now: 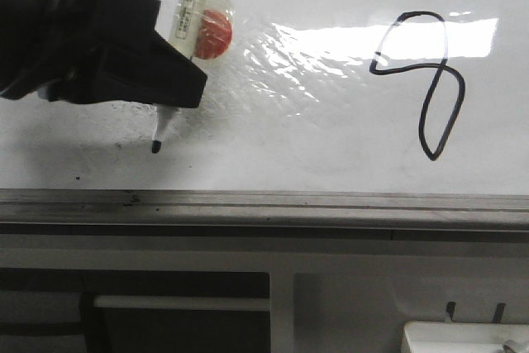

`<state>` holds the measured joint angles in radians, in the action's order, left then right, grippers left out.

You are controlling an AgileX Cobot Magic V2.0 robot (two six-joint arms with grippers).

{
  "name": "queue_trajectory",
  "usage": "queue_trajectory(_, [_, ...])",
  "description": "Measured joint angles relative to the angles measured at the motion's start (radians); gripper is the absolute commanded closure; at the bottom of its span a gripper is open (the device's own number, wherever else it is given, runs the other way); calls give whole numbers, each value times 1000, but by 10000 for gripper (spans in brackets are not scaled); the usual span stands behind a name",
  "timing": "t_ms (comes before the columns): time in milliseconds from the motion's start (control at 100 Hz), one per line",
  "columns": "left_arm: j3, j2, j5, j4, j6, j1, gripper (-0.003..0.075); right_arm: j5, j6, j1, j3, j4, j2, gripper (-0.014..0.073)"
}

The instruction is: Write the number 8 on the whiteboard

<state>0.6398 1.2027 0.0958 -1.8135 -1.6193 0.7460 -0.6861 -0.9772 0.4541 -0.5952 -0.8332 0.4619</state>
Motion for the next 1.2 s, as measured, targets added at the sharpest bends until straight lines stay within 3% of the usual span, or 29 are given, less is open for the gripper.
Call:
queue_trajectory(180, [46, 47, -96, -6, 57, 0, 741, 25, 2, 0, 0, -4, 0, 657])
queue_trajectory(450, [106, 150, -96, -12, 206, 0, 741, 32, 2, 0, 0, -6, 0, 657])
queue_trajectory(960, [120, 167, -129, -18, 223, 12, 732, 49, 2, 0, 2, -6, 0, 657])
queue_trajectory(1060, [120, 167, -133, -18, 223, 12, 641, 49, 2, 0, 2, -6, 0, 657])
queue_trajectory(1200, [121, 167, -144, -18, 223, 14, 437, 49, 2, 0, 4, -6, 0, 657])
